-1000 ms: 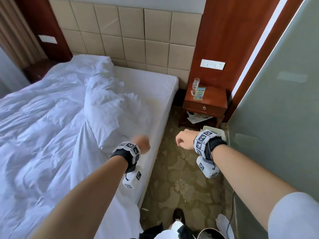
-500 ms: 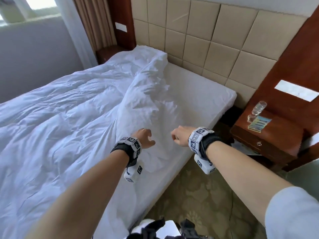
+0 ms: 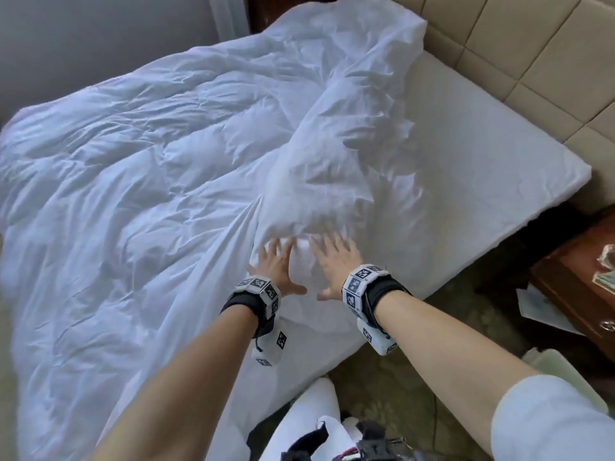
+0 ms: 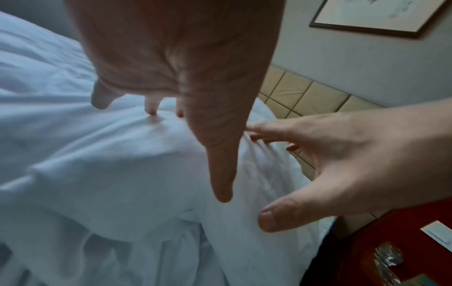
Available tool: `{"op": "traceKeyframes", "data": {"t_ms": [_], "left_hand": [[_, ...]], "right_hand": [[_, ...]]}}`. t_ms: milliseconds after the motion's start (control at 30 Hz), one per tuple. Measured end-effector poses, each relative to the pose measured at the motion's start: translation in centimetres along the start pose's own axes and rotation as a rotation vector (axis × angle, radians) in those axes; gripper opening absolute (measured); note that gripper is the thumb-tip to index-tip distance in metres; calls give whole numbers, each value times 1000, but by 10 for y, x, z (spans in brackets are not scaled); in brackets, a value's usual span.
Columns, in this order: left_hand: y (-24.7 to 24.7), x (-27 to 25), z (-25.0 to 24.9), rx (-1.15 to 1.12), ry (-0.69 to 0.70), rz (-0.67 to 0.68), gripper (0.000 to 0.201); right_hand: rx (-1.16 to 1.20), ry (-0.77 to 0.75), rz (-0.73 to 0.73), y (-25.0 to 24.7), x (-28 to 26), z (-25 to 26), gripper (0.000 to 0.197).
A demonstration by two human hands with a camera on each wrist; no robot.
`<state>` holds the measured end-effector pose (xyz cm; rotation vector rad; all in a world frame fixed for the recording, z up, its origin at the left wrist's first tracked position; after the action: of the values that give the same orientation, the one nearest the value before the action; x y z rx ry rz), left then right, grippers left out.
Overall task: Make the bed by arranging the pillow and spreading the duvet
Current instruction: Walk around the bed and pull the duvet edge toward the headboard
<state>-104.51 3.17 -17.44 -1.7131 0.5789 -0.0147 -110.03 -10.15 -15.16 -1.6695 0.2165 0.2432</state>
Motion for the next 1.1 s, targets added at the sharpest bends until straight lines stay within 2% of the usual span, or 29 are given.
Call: {"op": "traceKeyframes", "data": {"t_ms": [67, 133, 167, 233, 300, 333, 433, 500, 600, 700, 733, 800, 833, 933, 1100], "left_hand": [[17, 21, 6, -4, -19, -2, 124], [27, 36, 7, 29, -23, -41, 103], [28, 44, 6, 41, -23, -98, 85], [22, 54, 3, -31, -41, -193, 48], [14, 63, -1, -112, -53, -203, 30], [8, 65, -5, -138, -49, -201, 27], [-11, 72, -18, -235, -93, -176, 30], [-16, 74, -35, -276, -114, -92, 39], [-20, 76, -75, -443, -23, 32, 44], [-32, 70, -124, -570, 52, 94, 40], [-36, 65, -144, -573, 88, 120, 44], [-35, 54, -188, -507, 205, 178, 52], [-31, 50, -211, -440, 266, 190, 50], [-21, 37, -279, -307, 348, 182, 45], [-22, -7, -406, -136, 583, 129, 47]], "right_hand": [[0, 51, -8, 18, 27, -6, 140], [14, 97, -29, 29, 44, -9, 136], [20, 112, -49, 33, 53, -11, 125], [61, 125, -82, 32, 65, -15, 88], [109, 124, -97, 21, 74, -19, 58], [140, 124, -88, 15, 77, -22, 50], [191, 133, -58, -12, 82, -35, 40], [191, 164, -23, -30, 80, -52, 35], [151, 201, 1, -50, 61, -91, 31], [22, 188, -68, -68, 30, -139, 31], [-16, 195, -94, -73, 17, -156, 32], [-54, 241, -118, -82, -14, -193, 32], [-57, 278, -130, -87, -31, -213, 32], [-58, 398, -174, -94, -87, -275, 33], [-58, 571, -180, -84, -188, -369, 30]]}}
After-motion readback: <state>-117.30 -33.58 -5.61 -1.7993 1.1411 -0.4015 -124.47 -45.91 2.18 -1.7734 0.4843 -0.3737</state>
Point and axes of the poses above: each hand's wrist, its own x-axis towards the middle knuckle, its own y-axis out of the palm, z = x × y, the point moved 6 cm from there along x, towards the middle knuckle, and after that the axes turned 14 degrees about -z, right-handed, at the moved point
